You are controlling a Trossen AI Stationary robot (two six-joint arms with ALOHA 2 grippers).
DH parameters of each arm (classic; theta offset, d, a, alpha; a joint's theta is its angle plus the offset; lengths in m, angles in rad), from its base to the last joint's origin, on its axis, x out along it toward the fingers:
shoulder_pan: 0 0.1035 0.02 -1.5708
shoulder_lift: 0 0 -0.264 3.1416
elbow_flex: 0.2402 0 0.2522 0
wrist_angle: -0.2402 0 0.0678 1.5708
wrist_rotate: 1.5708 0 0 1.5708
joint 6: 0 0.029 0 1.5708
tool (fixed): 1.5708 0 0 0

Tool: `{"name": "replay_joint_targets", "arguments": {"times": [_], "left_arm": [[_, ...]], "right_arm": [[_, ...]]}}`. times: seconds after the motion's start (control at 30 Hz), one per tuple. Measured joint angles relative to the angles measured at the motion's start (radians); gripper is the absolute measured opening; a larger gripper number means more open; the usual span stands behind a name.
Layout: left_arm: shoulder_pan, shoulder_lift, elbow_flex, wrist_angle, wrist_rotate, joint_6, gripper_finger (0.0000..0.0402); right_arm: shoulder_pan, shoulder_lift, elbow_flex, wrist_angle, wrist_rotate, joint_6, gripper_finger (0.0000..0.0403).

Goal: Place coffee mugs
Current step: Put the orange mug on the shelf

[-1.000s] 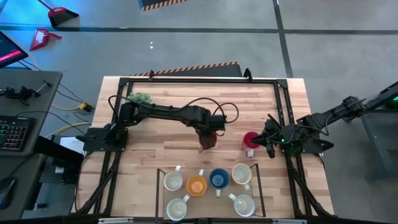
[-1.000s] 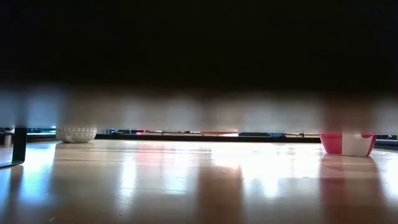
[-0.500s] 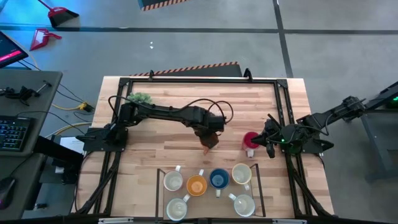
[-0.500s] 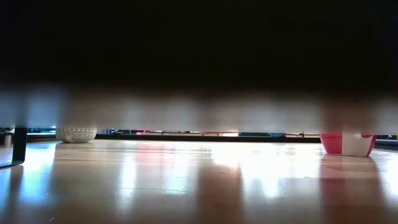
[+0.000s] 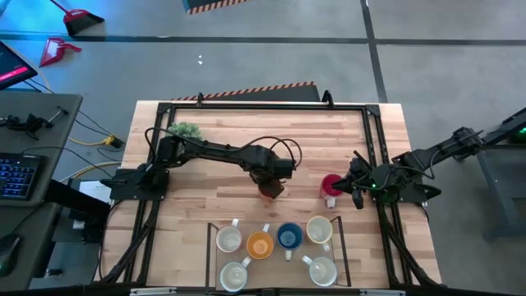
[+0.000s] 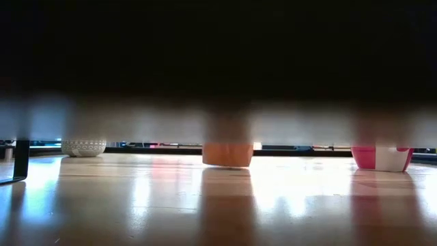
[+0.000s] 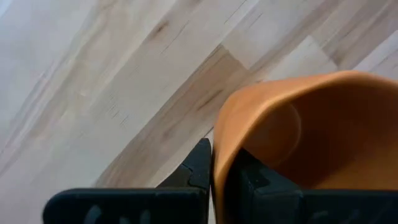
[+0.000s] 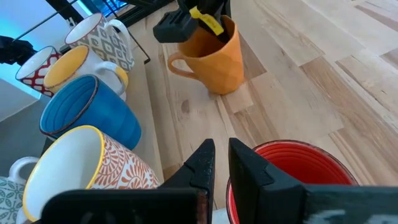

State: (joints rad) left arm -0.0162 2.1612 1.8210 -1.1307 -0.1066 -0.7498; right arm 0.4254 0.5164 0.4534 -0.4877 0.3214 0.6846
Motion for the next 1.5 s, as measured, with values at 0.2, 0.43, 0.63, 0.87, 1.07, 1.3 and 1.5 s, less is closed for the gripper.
{"name": "replay_joint_targets", "arguments": {"times": [0.2,0.43,0.63,0.87,1.07,1.3,1.5], "left_arm": [[0.000,0.000,0.000,0.042,-0.002,0.000,0.0038],[0.001,0.000,0.000,0.034,-0.004,0.050,0.0065],[0.004,0.000,0.000,0.034,-0.004,0.073,0.0068],[0.004,0.000,0.000,0.035,0.009,0.193,0.0069],[0.004,0.000,0.000,0.038,0.045,0.333,0.0070],[0.015,0.000,0.000,0.045,0.046,0.351,0.0070],[0.017,0.000,0.000,0.046,0.025,0.336,0.0070]], "right_arm": [[0.000,0.000,0.000,0.000,-0.009,0.009,0.0024],[0.000,0.000,0.000,0.000,-0.016,0.019,0.0024],[0.000,0.000,0.000,0.000,-0.016,0.018,0.0024],[0.000,0.000,0.000,-0.001,-0.016,0.016,0.0024],[0.000,0.000,0.000,-0.001,-0.016,0.015,0.0024],[0.000,0.000,0.000,-0.001,-0.015,0.015,0.0024],[0.000,0.000,0.000,-0.002,-0.015,0.015,0.0024]]}}
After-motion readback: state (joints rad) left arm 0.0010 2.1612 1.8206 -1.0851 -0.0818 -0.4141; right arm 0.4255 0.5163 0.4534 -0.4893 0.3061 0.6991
